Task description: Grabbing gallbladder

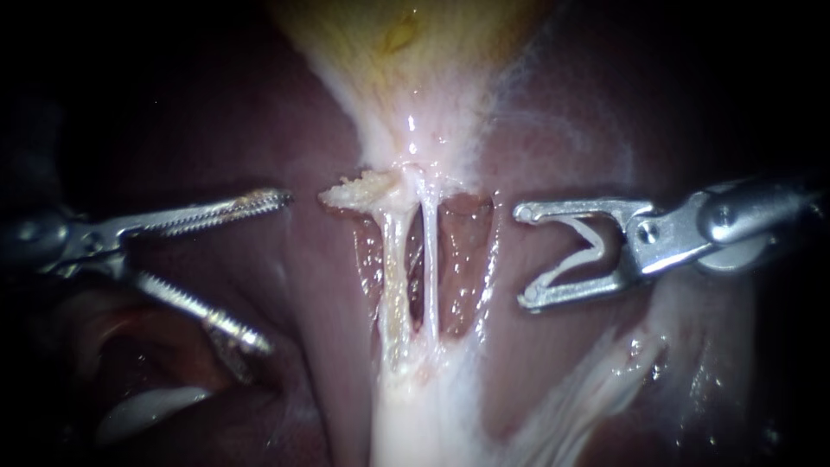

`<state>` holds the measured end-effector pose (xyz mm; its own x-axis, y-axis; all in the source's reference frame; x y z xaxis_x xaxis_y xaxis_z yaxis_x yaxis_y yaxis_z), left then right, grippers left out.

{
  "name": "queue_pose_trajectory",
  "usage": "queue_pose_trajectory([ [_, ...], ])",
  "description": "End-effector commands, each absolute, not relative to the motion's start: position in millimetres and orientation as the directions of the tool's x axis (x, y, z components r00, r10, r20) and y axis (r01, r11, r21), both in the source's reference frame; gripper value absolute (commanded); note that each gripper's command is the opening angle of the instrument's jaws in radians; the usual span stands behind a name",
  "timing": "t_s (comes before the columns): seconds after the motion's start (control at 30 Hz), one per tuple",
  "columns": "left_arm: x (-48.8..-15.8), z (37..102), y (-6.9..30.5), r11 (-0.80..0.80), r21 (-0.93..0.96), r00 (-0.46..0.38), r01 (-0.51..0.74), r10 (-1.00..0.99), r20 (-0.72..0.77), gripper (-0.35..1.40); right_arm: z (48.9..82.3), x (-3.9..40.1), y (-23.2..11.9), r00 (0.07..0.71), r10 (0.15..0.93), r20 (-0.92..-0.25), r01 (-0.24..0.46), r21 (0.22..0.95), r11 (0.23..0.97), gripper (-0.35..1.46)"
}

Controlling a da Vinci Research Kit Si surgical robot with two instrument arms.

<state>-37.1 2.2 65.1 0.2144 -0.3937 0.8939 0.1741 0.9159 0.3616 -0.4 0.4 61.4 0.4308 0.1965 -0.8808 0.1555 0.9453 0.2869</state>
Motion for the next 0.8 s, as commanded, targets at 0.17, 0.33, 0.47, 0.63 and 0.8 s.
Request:
queue_pose_trajectory([
  [0.17,-37.0,65.6,2.7,0.914,0.359,0.217,0.186,-0.395,0.893,1.24,61.4,-0.5,0.4,0.431,0.196,-0.881,0.156,0.287,0.945,0.49],
  [0.33,-37.4,67.1,4.3,0.905,0.374,0.213,0.204,-0.414,0.885,1.19,61.4,-0.5,0.4,0.43,0.196,-0.881,0.156,0.287,0.945,0.49],
  [0.47,-37.9,68.6,5.5,0.894,0.393,0.226,0.213,-0.436,0.871,1.12,61.4,-0.5,0.4,0.43,0.196,-0.881,0.156,0.287,0.945,0.49],
  [0.63,-38.3,70.4,6.7,0.883,0.416,0.256,0.217,-0.463,0.849,0.99,61.4,-0.5,0.4,0.43,0.196,-0.881,0.156,0.287,0.945,0.49],
  [0.8,-38.8,72.4,7.3,0.878,0.425,0.279,0.221,-0.475,0.835,0.9,61.4,-0.5,0.4,0.43,0.196,-0.881,0.156,0.287,0.945,0.49],
])
